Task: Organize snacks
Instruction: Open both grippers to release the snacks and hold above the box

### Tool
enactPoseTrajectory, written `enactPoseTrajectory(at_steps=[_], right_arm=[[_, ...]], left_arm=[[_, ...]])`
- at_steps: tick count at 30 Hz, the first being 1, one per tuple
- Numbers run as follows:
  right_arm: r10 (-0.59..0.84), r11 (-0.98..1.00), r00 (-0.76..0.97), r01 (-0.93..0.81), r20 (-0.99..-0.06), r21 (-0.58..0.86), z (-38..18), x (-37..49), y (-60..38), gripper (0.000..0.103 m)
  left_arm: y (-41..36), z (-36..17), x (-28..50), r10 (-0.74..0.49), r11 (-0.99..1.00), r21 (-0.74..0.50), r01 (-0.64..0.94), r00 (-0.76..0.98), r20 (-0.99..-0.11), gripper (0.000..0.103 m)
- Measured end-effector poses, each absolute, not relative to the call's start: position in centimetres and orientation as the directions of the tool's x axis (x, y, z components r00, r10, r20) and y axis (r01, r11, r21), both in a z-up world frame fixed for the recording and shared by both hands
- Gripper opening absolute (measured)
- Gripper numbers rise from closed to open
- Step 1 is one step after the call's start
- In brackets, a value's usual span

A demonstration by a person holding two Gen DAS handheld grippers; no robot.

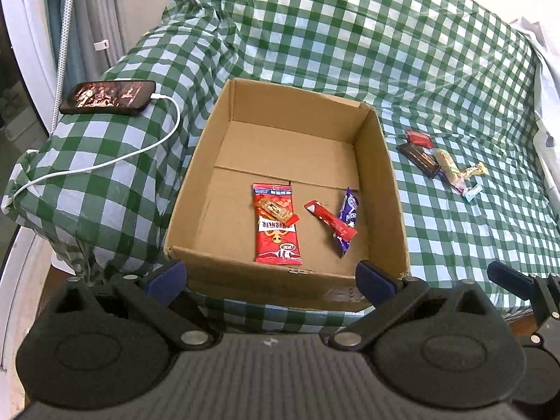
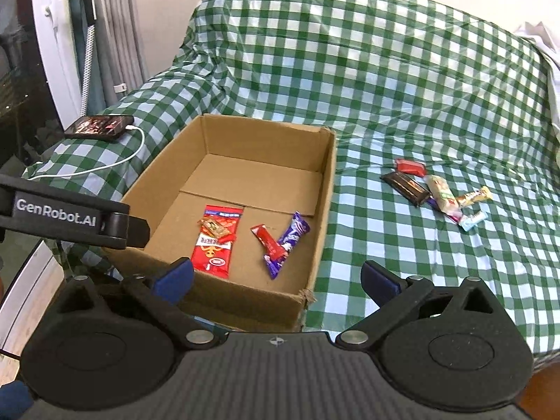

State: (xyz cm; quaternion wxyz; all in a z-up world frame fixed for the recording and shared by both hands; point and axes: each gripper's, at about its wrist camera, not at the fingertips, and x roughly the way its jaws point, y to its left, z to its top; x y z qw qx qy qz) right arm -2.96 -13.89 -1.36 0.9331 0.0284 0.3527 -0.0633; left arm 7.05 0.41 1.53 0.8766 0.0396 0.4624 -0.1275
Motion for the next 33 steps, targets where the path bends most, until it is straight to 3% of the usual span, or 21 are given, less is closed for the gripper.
enactPoseTrajectory(at_steps=[33], right_arm=[[-0.102,0.992,0.641,0.126,-0.761,-0.027,-3.5,-1.7,-14.0,0.102]], left_arm=[[0.2,-0.8,7.6,-0.187,0.968,-0.089,0.236,0.433,-0.882,0.103]])
